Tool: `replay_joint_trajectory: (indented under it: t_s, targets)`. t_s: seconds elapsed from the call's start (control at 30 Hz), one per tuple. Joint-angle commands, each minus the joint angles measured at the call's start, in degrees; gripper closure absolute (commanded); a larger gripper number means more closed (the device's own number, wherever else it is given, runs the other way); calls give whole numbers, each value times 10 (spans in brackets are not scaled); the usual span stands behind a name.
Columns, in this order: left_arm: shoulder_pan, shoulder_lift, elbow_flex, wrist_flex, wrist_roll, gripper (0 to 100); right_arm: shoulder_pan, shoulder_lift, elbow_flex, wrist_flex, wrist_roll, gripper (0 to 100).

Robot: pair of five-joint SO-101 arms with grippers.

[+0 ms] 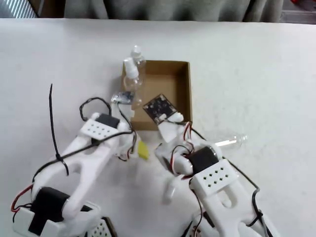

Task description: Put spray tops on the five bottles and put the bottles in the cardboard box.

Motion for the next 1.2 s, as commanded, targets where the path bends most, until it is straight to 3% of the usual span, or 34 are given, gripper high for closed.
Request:
replay_joint_trajectory:
  t_s: [0.0, 0.27, 0.53, 0.63, 0.77, 0.9, 1.17]
  targets:
    - [-4, -24, -8, 2, -6, 656, 6, -5, -4, 3, 8, 925]
    - [-7, 48, -55, -17, -6, 657, 6, -5, -4, 2, 9, 925]
    - [-7, 116, -112, 28, -6, 666, 6, -5, -4, 2, 11, 925]
    - [-7, 116, -113, 28, -6, 761, 6, -5, -4, 2, 11, 925]
    - [-7, 116, -117, 12, -31, 990, 6, -5, -4, 2, 11, 925]
    - [-15, 115, -116, 21, -68, 955, 7, -5, -4, 8, 12, 925]
    - [-87, 36, -105, 24, -68, 979, 116, -5, -18, 86, 207, 921]
